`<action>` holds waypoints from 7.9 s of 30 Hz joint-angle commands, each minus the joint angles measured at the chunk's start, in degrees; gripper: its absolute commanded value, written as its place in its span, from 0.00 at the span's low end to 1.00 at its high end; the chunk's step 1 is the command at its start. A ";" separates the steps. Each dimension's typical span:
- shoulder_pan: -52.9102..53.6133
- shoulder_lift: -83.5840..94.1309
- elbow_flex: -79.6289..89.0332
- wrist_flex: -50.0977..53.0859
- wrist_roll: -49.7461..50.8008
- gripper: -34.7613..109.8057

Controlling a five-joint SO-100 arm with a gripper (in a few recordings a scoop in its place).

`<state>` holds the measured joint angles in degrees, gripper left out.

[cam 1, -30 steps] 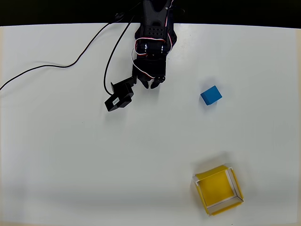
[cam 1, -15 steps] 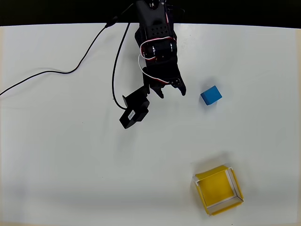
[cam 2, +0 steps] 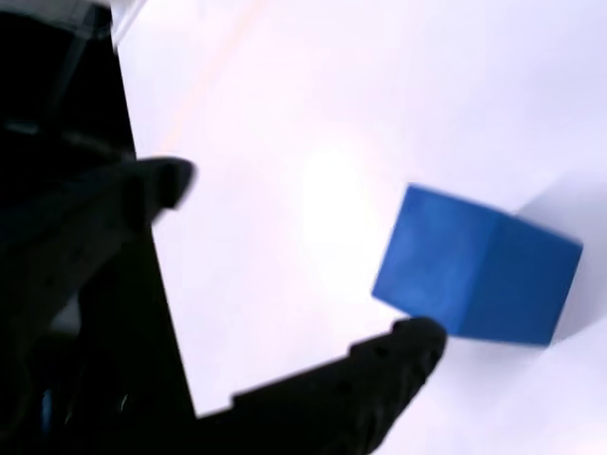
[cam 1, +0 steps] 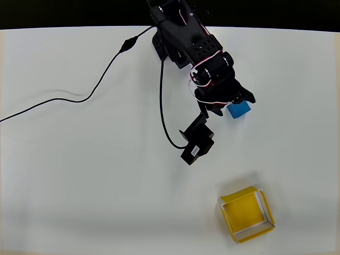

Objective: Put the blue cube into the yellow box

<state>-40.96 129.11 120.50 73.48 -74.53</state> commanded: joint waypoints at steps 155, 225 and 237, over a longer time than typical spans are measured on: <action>12.39 -88.15 -80.42 -54.93 -18.90 0.50; 42.36 62.49 59.77 4.39 -20.92 0.24; 41.31 62.49 59.77 4.22 -15.56 0.25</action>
<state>0.26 190.02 178.68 76.90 -90.18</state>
